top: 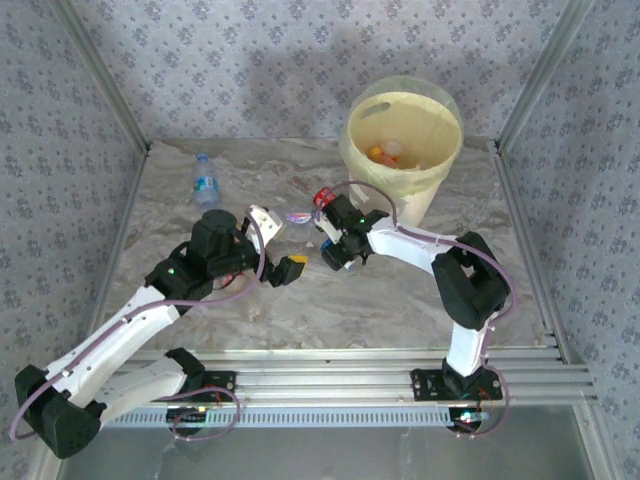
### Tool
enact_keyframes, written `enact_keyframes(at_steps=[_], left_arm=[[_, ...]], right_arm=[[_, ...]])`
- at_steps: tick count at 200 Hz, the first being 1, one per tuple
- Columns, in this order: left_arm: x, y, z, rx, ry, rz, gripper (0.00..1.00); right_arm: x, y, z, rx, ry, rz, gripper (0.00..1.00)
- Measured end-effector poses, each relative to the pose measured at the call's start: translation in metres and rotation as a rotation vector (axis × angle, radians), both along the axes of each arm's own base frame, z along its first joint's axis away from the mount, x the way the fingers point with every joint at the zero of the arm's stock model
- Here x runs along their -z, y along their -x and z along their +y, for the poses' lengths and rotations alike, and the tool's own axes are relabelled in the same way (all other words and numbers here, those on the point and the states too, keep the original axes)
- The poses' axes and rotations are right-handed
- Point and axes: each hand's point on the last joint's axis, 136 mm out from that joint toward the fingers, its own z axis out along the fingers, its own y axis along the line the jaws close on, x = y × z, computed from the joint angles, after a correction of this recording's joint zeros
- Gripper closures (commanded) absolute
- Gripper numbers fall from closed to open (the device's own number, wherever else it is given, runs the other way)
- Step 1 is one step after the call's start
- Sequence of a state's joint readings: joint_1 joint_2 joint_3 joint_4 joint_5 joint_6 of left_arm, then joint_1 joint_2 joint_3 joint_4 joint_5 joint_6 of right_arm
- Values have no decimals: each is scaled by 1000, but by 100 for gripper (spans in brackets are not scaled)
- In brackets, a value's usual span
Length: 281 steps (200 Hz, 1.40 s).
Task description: Put the plastic bottles in the bin
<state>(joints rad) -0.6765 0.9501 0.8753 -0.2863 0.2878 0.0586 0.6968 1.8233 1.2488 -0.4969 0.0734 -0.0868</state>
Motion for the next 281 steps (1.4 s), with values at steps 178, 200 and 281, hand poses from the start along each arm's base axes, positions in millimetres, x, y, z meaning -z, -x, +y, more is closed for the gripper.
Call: enact_keyframes(at_steps=[178, 200, 281], left_arm=[[-2, 1, 0, -3, -1, -11, 0], [-2, 1, 0, -3, -1, -11, 0], [-6, 3, 1, -3, 8, -21, 0]], right_arm=[[12, -5, 9, -15, -40, 68, 28], [26, -3, 13, -23, -28, 100, 27], [39, -16, 26, -28, -7, 105, 31]])
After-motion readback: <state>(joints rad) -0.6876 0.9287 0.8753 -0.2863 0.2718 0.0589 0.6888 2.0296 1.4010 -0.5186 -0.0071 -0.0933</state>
